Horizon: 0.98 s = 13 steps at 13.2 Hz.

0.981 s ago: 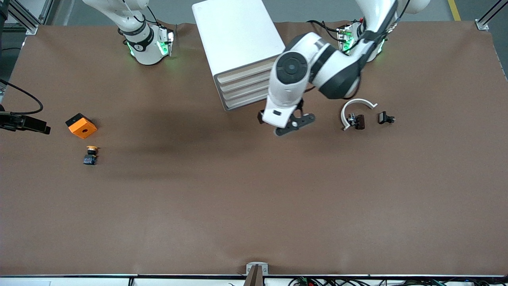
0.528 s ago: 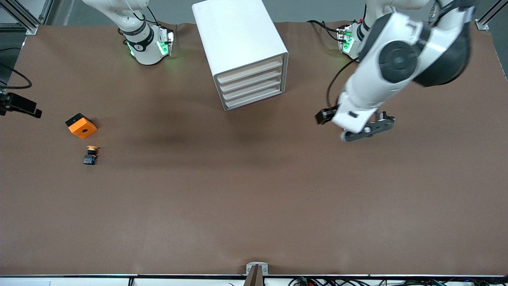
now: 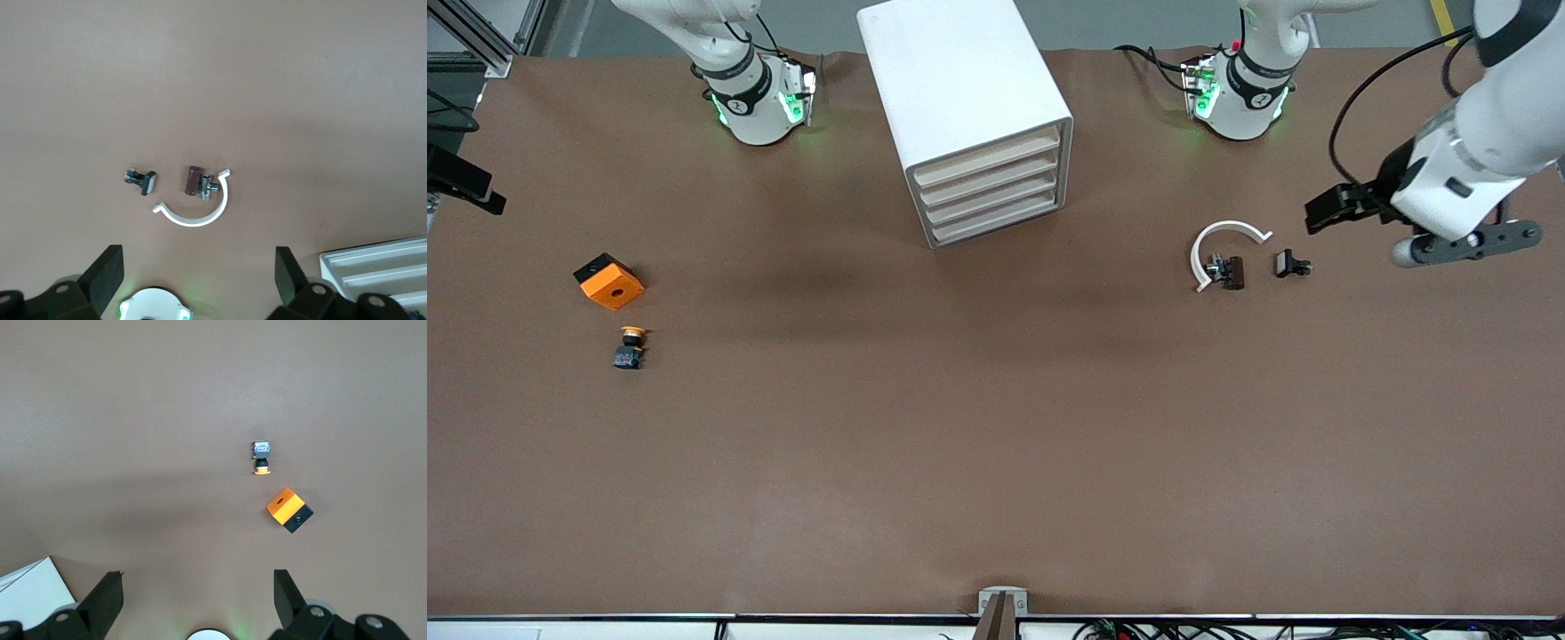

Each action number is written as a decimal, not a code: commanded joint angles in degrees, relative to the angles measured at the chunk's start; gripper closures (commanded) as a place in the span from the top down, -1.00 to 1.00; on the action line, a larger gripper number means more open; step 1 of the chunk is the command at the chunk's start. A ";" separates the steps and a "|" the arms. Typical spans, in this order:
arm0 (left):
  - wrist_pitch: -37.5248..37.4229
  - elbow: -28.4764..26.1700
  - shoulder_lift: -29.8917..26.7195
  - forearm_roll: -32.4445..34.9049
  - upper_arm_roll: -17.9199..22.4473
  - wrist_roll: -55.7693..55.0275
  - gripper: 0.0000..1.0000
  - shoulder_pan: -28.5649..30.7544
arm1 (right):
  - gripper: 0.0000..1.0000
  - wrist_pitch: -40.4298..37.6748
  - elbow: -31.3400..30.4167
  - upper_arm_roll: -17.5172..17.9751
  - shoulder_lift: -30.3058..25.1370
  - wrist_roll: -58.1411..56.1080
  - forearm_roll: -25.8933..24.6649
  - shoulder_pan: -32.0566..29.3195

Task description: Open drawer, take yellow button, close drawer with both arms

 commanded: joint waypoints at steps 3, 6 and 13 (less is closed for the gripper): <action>-0.17 -3.27 -4.66 0.16 -0.82 8.86 1.00 6.01 | 1.00 -0.39 -1.50 -0.48 -1.32 0.72 2.75 0.15; -0.17 -4.86 -7.12 -0.54 -0.56 12.03 1.00 7.34 | 1.00 -1.27 -1.50 -0.48 -2.55 0.72 3.91 -2.13; 0.18 -4.86 -8.00 -0.63 1.98 12.39 1.00 4.11 | 1.00 -1.71 -1.67 -0.22 -4.58 0.02 3.12 -2.14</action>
